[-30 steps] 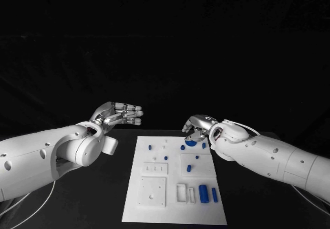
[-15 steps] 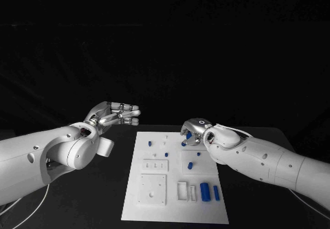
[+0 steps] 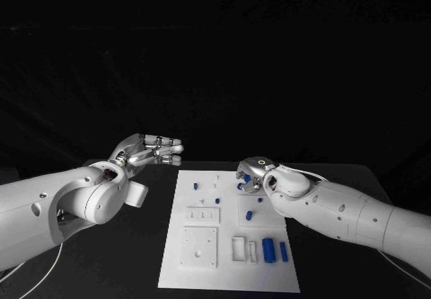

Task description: Assemble the parts on the task board

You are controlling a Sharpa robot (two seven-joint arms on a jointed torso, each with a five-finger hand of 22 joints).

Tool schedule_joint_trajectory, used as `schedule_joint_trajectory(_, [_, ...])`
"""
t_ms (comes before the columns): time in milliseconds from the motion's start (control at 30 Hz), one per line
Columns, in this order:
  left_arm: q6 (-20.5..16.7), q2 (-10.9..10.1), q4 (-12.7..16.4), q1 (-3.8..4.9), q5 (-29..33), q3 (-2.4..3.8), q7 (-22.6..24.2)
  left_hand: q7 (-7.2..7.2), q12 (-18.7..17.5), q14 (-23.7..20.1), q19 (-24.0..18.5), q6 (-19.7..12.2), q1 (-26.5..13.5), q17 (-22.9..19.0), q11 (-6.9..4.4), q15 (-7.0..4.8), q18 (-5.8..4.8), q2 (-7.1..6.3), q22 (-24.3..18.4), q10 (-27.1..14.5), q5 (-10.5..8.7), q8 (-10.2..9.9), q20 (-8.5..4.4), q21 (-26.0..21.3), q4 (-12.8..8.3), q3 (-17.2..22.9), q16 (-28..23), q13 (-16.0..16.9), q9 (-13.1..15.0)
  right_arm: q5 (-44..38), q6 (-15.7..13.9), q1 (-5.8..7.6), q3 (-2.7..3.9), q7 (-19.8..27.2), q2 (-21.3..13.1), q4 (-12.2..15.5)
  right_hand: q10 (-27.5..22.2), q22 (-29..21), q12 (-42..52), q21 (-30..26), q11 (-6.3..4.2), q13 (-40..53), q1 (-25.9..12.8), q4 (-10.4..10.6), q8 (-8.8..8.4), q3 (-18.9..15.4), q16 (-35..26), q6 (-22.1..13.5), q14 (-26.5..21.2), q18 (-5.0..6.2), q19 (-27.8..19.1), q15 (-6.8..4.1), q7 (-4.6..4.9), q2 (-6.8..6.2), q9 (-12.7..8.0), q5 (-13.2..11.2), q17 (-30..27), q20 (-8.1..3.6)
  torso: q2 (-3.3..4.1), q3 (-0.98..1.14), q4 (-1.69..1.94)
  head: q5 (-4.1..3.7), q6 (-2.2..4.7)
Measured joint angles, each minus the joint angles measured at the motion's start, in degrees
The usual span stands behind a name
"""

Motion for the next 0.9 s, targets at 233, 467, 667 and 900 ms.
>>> schedule_joint_trajectory(233, [0.0, -0.1, 0.3, 0.06, 0.0, 0.0, -0.1, 0.0, 0.0, 0.0, 0.2, 0.0, 0.0, 0.0, 0.0, 0.0, 0.01, 0.0, -0.3, 0.0, 0.0, 0.0, -0.01, -0.3, 0.1, -0.1, 0.0, 0.0, 0.1, -0.9, 0.1, -0.17, -0.13, -0.8, 0.3, -0.7, 0.0, 4.8, 0.0, -3.7, 0.0, 0.0, 0.2, 0.5, 0.0, 1.0, 0.2, 0.0, 0.0, -0.05, 1.0, -0.05, 0.0, -0.23, 0.0, -0.8, -0.4, 0.05, 0.44, -0.01, 0.23, 0.01, 0.2])
schedule_joint_trajectory(467, [0.0, -0.2, 0.5, 0.1, 0.0, 0.0, -0.3, 0.0, 0.0, 0.0, 0.2, 0.0, 0.0, 0.0, 0.0, 0.0, 0.0, 0.0, -0.4, 0.0, 0.0, 0.0, -0.01, -0.3, 0.3, -0.3, 0.0, 0.0, 0.0, -1.5, 0.1, -0.24, -0.18, -1.6, 0.3, -0.8, 0.6, 6.4, 0.0, -4.9, -0.2, 0.0, 0.0, 0.8, 0.0, 2.7, 0.2, 0.4, -0.2, -0.4, 1.4, -0.2, -0.01, -0.45, 0.0, -1.6, -0.4, 0.01, 0.85, -0.01, 0.44, -0.01, 0.35])
schedule_joint_trajectory(667, [0.1, -0.2, 0.4, 0.11, 0.0, 0.0, -0.3, 0.0, 0.0, 0.0, 0.2, 0.0, 0.0, 0.0, 0.21, 0.0, 0.01, 0.0, -0.5, -0.2, 0.0, 0.0, -0.01, -0.5, 0.3, -0.3, 0.0, 0.0, 0.0, -1.7, 0.0, -0.29, -0.19, -2.0, 0.5, -0.8, 1.1, 7.5, 0.0, -5.3, -0.31, 0.0, 0.0, 0.9, 0.0, 4.1, 0.2, 0.8, -0.2, -0.42, 1.4, -0.2, -0.3, -0.45, 0.0, -2.2, -0.3, 0.01, 1.18, -0.01, 0.44, 0.09, 0.42])
schedule_joint_trajectory(900, [0.1, -0.1, 0.3, 0.11, 0.0, 0.0, -0.4, 0.0, 0.0, 0.0, 0.4, 0.0, 0.0, 0.0, 0.21, 0.0, 0.0, 0.0, -0.5, -0.2, 0.0, 0.0, 0.2, -0.5, 0.4, -0.1, 0.0, 0.0, 0.0, -1.9, 0.0, -0.44, -0.19, -2.1, 0.5, -0.9, 2.9, 9.0, 0.0, -5.6, -0.81, 0.0, 0.0, 1.6, 0.0, 6.2, 0.2, 2.6, -0.4, -0.53, 1.6, -0.41, -0.76, -0.45, 0.0, -2.2, -0.5, -0.2, 1.44, -0.06, 0.51, 0.02, 0.47])
